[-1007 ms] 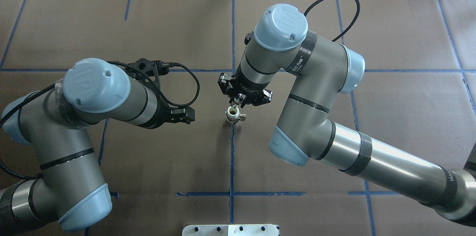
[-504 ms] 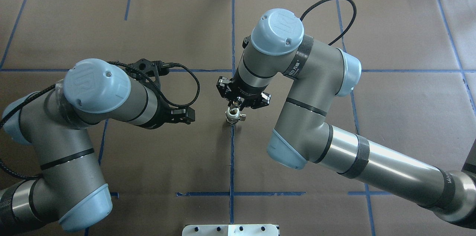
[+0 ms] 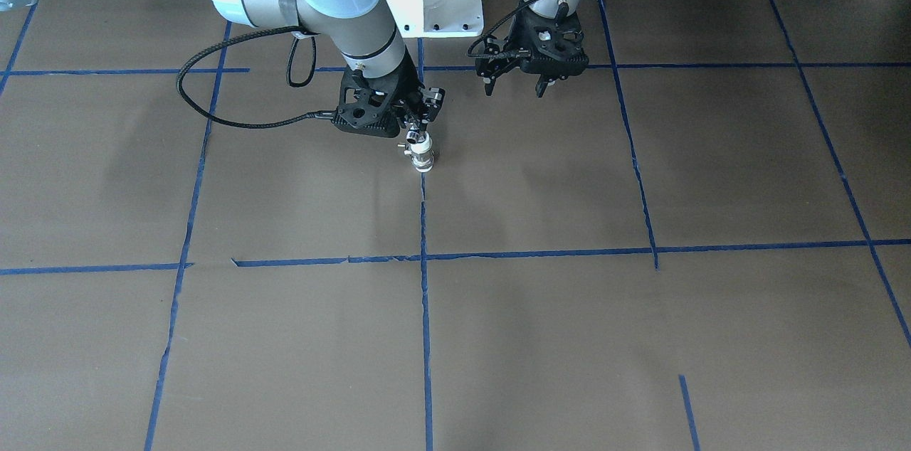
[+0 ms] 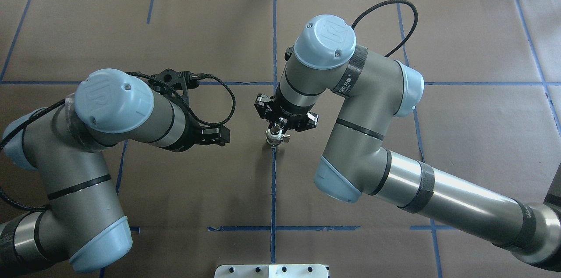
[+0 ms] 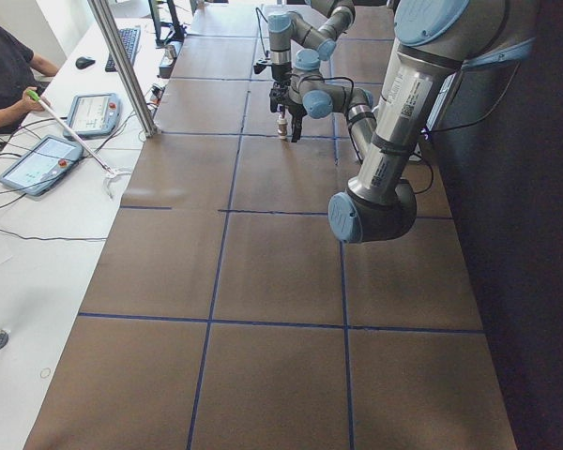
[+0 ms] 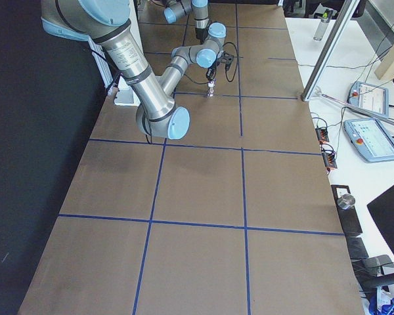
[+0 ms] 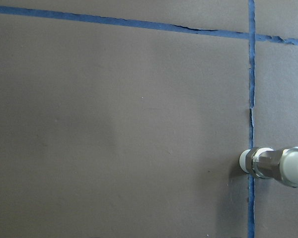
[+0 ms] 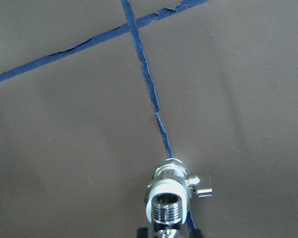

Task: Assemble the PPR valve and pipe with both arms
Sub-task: 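Lower the chrome valve onto the pipe fitting top with the right gripper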

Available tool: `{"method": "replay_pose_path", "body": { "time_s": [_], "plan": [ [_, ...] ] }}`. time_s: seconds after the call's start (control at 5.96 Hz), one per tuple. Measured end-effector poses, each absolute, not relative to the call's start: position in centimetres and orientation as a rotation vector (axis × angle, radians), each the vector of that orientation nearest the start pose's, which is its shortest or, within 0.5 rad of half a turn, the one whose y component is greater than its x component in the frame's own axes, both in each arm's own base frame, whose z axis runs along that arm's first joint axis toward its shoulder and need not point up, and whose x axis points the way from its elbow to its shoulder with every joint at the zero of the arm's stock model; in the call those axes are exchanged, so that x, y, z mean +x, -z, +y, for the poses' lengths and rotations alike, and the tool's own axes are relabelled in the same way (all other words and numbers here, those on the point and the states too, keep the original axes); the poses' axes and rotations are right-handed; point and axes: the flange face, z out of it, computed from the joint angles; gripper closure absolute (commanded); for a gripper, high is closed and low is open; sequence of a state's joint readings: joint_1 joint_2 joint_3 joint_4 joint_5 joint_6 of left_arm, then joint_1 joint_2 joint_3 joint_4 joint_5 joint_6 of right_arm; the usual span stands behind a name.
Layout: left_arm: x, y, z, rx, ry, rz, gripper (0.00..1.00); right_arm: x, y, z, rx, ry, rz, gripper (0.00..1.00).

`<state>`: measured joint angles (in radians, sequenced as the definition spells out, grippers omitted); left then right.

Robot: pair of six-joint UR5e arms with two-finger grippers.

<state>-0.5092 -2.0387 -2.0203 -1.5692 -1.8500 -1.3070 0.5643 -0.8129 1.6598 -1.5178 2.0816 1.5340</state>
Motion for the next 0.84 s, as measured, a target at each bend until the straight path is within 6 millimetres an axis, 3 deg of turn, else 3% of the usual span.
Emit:
{"method": "replay_pose_path", "body": {
  "time_s": [0.34, 0.5, 0.84],
  "plan": [
    [44.32, -20.97, -36.87, 0.103, 0.099, 0.940, 0.10, -53.14, -15.41, -43.65, -0.194, -0.253, -0.982, 0.47],
    [44.32, -20.97, -36.87, 0.103, 0.099, 0.940, 0.10, -53.15, -15.46, -43.66, -0.195, -0.252, -0.982, 0.37],
    [44.30, -20.97, -36.90, 0.104, 0.098, 0.940, 0.10, -53.16, -15.41, -43.66, -0.194, -0.252, -0.983, 0.34]
  ]
}}
